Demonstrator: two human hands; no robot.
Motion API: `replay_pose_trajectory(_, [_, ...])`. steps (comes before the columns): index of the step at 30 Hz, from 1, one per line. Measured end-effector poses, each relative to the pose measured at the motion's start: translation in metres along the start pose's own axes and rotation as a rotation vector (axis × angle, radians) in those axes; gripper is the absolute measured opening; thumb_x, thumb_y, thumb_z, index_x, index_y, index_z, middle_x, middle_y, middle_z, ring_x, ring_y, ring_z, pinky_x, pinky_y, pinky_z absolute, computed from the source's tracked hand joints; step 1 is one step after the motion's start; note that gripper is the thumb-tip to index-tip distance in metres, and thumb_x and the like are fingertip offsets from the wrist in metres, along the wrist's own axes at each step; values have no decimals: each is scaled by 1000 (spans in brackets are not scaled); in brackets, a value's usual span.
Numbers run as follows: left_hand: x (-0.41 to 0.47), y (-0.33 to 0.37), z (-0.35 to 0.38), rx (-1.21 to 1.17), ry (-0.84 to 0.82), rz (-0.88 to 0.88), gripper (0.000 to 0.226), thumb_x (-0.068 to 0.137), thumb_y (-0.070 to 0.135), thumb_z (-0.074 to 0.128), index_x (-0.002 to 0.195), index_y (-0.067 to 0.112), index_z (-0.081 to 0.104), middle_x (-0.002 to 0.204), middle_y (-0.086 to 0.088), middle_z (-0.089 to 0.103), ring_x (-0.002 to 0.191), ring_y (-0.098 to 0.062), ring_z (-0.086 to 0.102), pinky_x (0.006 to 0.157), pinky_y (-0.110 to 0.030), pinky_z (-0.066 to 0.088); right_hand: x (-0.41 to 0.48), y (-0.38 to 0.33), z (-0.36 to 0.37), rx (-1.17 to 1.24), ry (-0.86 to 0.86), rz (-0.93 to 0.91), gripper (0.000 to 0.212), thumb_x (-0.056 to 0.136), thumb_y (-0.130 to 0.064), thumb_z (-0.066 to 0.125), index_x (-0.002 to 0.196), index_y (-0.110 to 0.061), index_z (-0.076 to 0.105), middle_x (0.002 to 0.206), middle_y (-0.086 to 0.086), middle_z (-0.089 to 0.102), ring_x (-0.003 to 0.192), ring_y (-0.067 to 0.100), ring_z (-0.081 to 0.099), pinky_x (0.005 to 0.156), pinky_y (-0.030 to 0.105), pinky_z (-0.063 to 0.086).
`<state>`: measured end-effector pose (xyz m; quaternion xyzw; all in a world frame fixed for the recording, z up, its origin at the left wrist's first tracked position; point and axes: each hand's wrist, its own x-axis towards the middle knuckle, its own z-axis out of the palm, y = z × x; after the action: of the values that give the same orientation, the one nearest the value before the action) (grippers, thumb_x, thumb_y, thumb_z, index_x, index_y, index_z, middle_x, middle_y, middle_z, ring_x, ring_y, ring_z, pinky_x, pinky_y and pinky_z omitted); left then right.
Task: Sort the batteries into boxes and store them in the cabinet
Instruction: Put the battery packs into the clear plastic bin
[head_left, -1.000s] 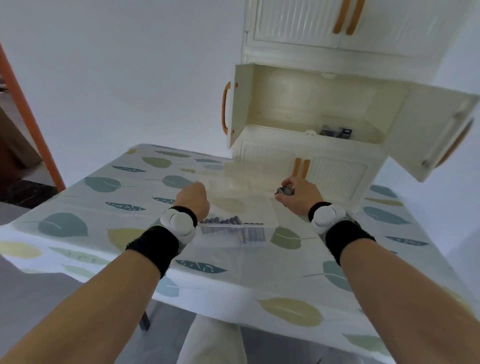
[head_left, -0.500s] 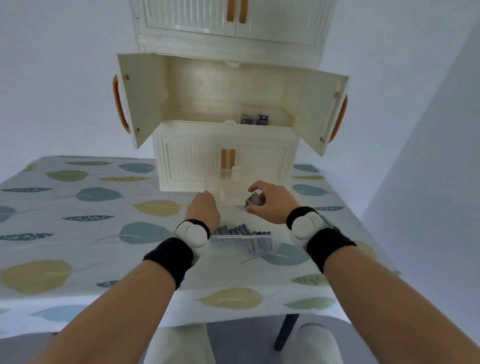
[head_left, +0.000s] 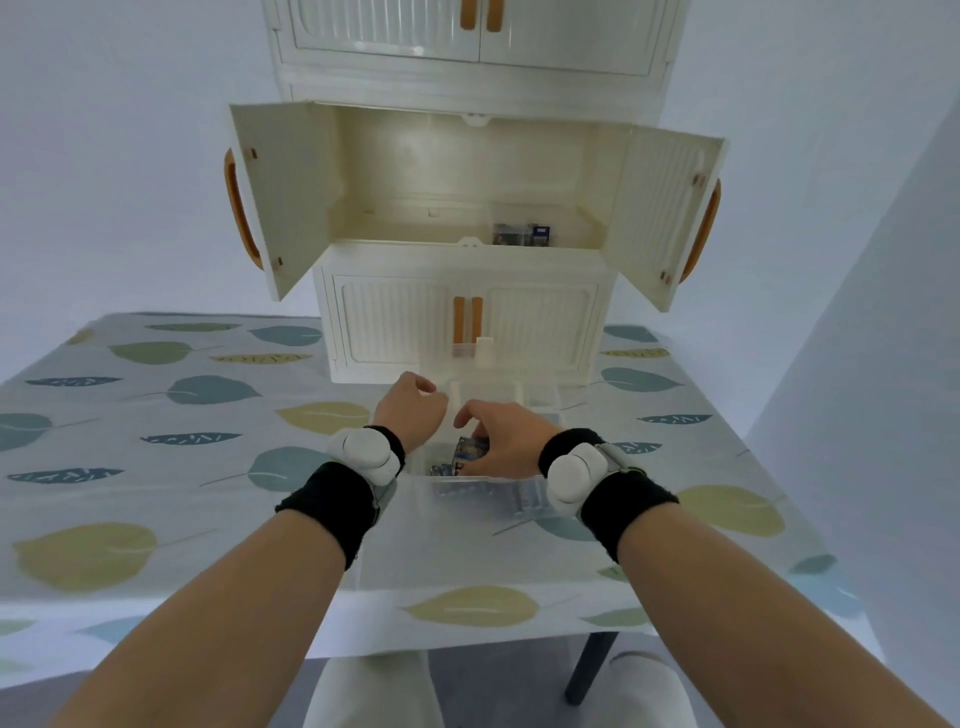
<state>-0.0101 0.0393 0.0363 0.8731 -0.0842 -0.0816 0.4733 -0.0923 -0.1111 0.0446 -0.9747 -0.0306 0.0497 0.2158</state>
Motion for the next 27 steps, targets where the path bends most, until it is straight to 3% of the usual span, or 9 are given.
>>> replay_pose_trajectory(2, [1,7,-3,-151,22,-45,48,80,49,55,121,26,49,97,0,65,85,-19,62,76,-35,52,1,1,3,29,-19,21,60,76,-49,79,125,-28,52,107,-3,67,93,16,63,89,30,53])
replay_pose_trajectory(5, [2,12,-7,-274,1,-78,78,76,68,58,140,28,37,125,-3,59,112,-27,59,98,-46,49,-4,2,-3,62,40,49,53,74,-59,76,114,-27,62,106,-6,68,94,13,64,87,30,54])
replay_pose_trajectory(9, [3,16,-13,-382,-48,-80,103,66,88,49,147,26,36,142,-6,51,128,-31,52,107,-51,42,-17,6,-27,29,565,52,48,87,-65,55,63,-23,58,56,-11,57,53,4,52,57,25,48])
replay_pose_trajectory(11, [4,23,-15,-387,-71,-64,102,70,90,36,144,20,43,138,-9,55,126,-32,53,106,-49,43,-24,8,-43,83,810,109,53,90,-63,51,56,-24,44,48,-9,45,46,6,42,50,23,36])
replay_pose_trajectory(14, [1,33,-19,-445,-80,-76,99,75,90,23,145,23,43,103,-4,59,97,-24,56,90,-42,44,-31,10,-66,160,991,200,48,91,-65,45,63,-26,43,56,-10,48,52,7,44,51,25,32])
replay_pose_trajectory(16, [-3,36,-21,-495,-58,-82,92,78,88,20,139,25,49,112,-4,59,95,-22,56,85,-42,44,-35,14,-74,218,1039,207,43,92,-65,43,74,-26,48,69,-9,54,62,8,49,57,25,34])
replay_pose_trajectory(19, [-7,35,-26,-505,-28,-88,89,80,86,22,122,17,57,119,-5,58,94,-23,57,83,-41,45,-37,20,-75,280,1023,222,45,94,-65,37,83,-24,51,82,-5,59,72,12,53,62,26,36])
replay_pose_trajectory(23, [-17,25,-26,-296,-19,-29,64,81,76,46,80,14,61,86,-1,62,81,-21,57,92,-45,50,-46,19,-63,266,862,248,44,95,-66,32,73,-29,44,72,-8,53,68,14,50,57,26,32])
replay_pose_trajectory(27, [-27,5,-8,71,9,164,42,76,59,68,83,19,60,97,3,57,78,-14,59,71,-30,52,-53,18,-44,190,489,230,58,89,-74,36,108,-25,60,108,-1,68,96,18,60,80,35,46])
